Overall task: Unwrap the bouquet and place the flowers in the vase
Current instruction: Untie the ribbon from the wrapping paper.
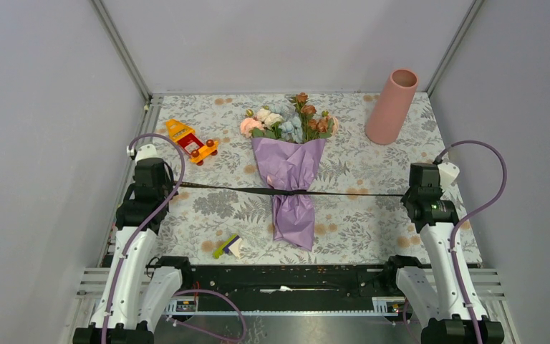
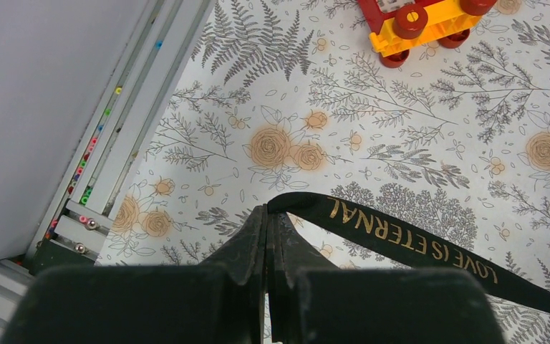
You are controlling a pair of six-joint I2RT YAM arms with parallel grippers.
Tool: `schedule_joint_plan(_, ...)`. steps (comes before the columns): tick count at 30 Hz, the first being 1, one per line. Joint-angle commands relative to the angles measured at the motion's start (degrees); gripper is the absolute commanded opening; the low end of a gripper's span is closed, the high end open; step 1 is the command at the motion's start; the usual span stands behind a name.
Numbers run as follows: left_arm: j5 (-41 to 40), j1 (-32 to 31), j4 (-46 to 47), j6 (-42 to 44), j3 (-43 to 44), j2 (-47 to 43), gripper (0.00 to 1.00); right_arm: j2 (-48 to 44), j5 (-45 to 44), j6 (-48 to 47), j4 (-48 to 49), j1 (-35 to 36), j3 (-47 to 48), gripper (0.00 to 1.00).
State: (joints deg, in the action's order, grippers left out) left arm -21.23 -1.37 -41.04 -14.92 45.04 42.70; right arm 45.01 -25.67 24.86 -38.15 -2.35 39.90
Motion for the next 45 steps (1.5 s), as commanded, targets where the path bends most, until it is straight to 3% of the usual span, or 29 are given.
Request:
schedule_joint_plan(1, -3.3, 0.6, 0.9, 1.1, 3.2, -0.9, 0.0, -0.8, -4.4, -0.3, -0.6, -0.8, 2.8, 0.0)
schedule_joint_plan(45, -11.4, 1.3, 1.8, 2.9, 9.8, 0.1, 0.0, -1.8, -13.9, 0.7, -1.7, -2.3, 5.5, 0.0)
